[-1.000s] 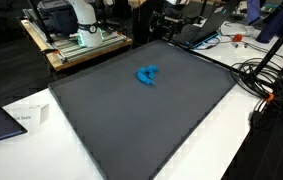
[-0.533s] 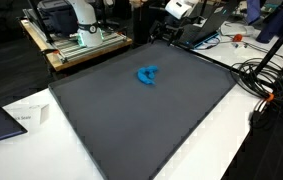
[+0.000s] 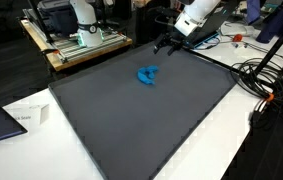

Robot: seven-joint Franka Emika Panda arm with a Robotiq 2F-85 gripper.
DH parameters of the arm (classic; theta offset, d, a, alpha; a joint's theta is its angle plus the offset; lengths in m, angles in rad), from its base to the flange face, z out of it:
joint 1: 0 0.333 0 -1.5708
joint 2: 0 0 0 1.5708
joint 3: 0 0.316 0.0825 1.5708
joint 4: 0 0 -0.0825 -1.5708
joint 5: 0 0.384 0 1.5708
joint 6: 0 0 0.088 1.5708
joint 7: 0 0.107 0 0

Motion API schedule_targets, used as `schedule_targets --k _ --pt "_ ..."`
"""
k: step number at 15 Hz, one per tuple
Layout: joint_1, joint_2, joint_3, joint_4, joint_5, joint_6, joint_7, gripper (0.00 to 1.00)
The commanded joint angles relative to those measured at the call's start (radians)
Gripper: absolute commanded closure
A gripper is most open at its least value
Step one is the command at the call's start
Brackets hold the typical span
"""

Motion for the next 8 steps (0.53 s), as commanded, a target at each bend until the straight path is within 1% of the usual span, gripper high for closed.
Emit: schedule_targets --k 1,5,8 --pt "0.022 0.116 -0.029 0.139 -0.049 -0.081 -0.113 0.00" --pt "0.031 0.209 -0.044 0.238 -0.084 -0.139 -0.263 0.00" --pt "0.034 0.267 -0.051 0.307 -0.098 -0.162 -0.326 0.00"
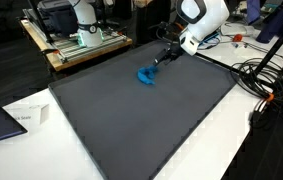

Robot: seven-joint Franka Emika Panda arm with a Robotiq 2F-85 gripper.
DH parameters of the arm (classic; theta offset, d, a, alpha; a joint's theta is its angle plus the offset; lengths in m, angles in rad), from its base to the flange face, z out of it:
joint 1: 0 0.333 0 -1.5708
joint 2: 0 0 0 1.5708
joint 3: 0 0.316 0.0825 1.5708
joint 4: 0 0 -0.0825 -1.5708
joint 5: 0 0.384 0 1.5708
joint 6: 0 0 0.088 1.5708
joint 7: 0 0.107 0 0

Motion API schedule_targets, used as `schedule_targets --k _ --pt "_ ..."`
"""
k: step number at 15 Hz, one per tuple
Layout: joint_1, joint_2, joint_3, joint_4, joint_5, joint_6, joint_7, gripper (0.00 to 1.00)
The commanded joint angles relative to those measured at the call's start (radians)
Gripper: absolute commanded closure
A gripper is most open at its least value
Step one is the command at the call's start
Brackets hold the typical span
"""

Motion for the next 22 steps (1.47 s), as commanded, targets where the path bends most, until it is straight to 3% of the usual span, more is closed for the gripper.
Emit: schedule_targets --k 1,7,11,22 --pt "0.016 0.083 -0.018 0.125 -0.020 -0.055 -0.095 0.00" --pt "-0.057 0.090 -0.020 0.188 0.043 -0.064 -0.202 0.00" --pt "-0.146 0.099 -0.010 0.214 0.119 -0.089 -0.300 0.00" --pt "-0.348 0.064 -0.006 0.163 0.329 -0.064 -0.502 0.00"
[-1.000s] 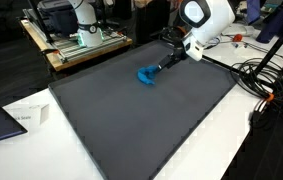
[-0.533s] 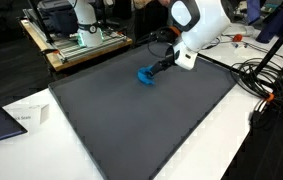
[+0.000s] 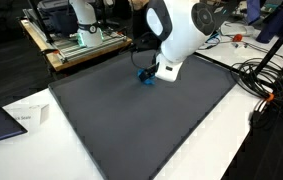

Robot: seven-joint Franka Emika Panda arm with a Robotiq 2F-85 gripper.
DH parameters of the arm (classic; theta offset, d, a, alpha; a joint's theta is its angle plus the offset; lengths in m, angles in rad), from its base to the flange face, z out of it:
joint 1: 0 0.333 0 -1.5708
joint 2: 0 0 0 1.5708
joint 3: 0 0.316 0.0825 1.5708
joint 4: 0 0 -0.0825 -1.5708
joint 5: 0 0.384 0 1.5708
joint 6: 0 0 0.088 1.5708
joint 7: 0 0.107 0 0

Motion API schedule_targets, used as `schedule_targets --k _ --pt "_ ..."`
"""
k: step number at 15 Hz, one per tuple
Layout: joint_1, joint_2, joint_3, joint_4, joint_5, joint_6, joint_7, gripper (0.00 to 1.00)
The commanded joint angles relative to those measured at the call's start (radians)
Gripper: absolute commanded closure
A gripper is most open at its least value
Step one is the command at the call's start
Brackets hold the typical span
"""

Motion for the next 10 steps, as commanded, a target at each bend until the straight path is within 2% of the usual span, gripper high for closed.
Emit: schedule_targets --k 1,5,10 --pt "-0.061 -0.018 0.011 -0.026 0.066 0.014 -0.087 0.00" --pt "-0.145 -0.054 0.025 -0.110 0.156 0.087 -0.198 0.00" --pt "-0.260 -0.097 0.052 -0.222 0.343 0.160 -0.354 0.00"
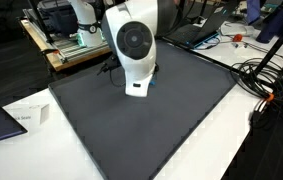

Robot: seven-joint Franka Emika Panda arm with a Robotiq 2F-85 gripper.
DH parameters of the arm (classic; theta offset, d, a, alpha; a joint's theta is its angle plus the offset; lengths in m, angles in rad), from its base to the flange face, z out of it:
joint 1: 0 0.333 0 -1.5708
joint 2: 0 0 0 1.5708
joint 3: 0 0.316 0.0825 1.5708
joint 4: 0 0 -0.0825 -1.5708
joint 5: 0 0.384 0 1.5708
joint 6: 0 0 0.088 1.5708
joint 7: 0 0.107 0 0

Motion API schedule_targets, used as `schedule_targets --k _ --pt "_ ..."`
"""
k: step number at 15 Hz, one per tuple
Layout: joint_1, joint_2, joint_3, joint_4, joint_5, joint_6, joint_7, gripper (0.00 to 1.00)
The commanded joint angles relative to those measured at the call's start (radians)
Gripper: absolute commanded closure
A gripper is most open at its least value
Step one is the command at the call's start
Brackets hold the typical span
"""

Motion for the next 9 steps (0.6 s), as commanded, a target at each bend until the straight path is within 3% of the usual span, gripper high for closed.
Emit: schedule_targets --k 1,5,9 --pt "-0.084 -0.078 0.038 -0.139 0.139 0.067 -0.123 0.00" --pt "-0.127 -0.129 0.046 -0.252 0.255 0.161 -0.251 0.00" --pt "-0.119 -0.198 0.036 -0.401 0.308 0.331 -0.313 0.00"
